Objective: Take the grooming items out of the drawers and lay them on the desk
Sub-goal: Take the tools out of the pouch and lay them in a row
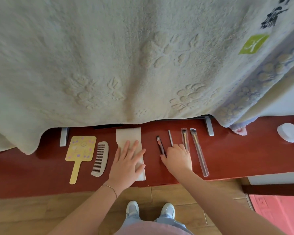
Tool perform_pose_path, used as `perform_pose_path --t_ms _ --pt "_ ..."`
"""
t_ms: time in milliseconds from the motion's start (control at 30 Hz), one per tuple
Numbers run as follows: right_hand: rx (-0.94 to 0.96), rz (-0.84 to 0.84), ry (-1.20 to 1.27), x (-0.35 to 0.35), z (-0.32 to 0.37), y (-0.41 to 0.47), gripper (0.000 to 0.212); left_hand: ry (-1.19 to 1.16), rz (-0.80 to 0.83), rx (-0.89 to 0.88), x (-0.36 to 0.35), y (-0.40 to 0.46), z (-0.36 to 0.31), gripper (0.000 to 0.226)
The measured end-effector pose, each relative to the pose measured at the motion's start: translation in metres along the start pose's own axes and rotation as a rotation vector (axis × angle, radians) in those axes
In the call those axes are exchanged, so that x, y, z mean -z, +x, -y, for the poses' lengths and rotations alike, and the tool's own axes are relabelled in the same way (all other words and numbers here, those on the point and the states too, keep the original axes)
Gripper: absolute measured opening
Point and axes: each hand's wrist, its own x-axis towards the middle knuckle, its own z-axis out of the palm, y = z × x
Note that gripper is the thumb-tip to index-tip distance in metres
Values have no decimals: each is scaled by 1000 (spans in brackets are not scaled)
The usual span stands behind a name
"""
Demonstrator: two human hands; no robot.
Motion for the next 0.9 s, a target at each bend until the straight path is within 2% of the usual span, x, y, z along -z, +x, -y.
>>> perform_pose_path --t_ms 167,267,333,400,433,467,667,767,900 --pt "17 -19 313 10 2 -10 31 -61 56 42 8 -1 0 56" --pt "8 139 663 23 6 -22 22 -184 -36 58 21 2 -9 60" --pt "2 255 845 31 10 -29 16 -549 -117 146 43 7 -20 55" --pt "14 334 945 36 13 -36 15 -1104 -61 315 70 14 -32 37" --pt "15 359 969 37 13 -38 16 -1323 -6 384 81 17 -36 30" --pt "10 376 995 39 13 -40 19 -1446 16 418 88 21 -38 28" --pt "30 448 1194 45 5 -44 17 -1811 79 486 96 33 -43 19" --pt "57 511 1243 47 2 -45 17 -1868 113 499 96 32 -45 20" --pt "64 571 1229 48 2 -50 21 -1936 26 589 102 37 -37 17"
